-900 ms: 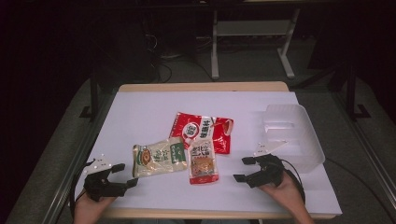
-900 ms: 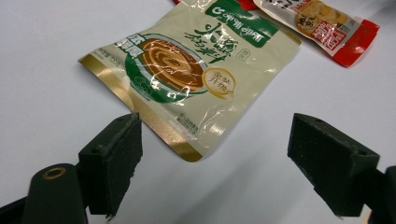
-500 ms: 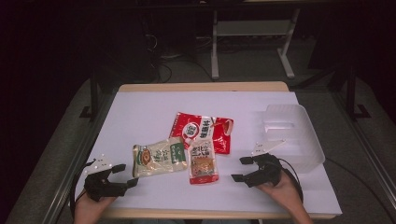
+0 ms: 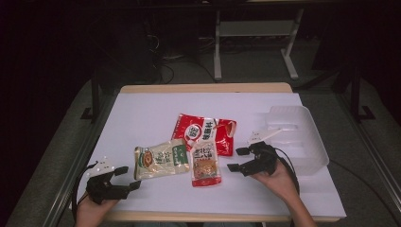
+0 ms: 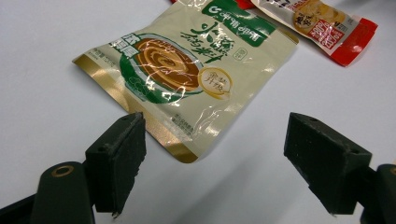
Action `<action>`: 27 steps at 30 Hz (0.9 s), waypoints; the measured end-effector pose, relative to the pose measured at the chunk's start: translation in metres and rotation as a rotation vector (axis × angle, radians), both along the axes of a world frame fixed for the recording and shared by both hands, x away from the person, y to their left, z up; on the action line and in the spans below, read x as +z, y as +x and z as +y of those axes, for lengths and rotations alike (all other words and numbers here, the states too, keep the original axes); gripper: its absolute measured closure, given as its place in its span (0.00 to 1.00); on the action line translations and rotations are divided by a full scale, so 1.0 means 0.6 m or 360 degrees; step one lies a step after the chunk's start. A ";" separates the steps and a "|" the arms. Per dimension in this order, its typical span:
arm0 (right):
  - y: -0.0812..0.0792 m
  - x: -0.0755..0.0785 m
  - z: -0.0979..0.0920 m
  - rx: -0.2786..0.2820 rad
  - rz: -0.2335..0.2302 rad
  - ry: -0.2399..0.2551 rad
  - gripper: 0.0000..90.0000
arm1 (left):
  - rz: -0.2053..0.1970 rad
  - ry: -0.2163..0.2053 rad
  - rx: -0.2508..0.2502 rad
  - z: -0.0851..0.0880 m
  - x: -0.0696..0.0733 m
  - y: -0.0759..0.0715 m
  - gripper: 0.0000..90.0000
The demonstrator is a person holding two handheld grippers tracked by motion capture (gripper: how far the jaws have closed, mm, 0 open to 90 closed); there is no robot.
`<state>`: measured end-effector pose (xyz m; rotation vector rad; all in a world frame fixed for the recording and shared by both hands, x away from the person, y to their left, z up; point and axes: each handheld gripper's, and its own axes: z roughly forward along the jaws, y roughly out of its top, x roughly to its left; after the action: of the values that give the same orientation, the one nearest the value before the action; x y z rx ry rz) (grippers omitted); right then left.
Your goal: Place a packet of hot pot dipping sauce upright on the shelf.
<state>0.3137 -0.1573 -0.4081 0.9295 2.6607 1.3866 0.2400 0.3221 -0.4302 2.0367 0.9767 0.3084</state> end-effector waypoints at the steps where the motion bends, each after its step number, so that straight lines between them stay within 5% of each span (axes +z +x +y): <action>1: 0.007 0.004 0.005 -0.0002 0.0005 0.0004 0.26 | 0.0001 -0.0002 -0.0001 0.000 0.000 0.000 0.23; 16: 0.122 0.043 0.099 0.0069 0.0116 -0.0154 0.32 | -0.0013 0.0001 -0.0018 -0.004 0.002 -0.001 0.23; 19: 0.142 0.031 0.117 0.0108 0.0149 -0.0234 0.35 | -0.0013 0.0004 -0.0024 -0.004 0.002 -0.001 0.23; 27: 0.182 -0.012 0.132 0.0164 0.0197 -0.0292 0.40 | -0.0012 -0.0002 -0.0027 -0.005 0.002 -0.001 0.24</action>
<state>0.4227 -0.0783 -0.4150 0.8986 2.9048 1.1097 0.2395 0.3193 -0.4289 2.0402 0.9540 0.3064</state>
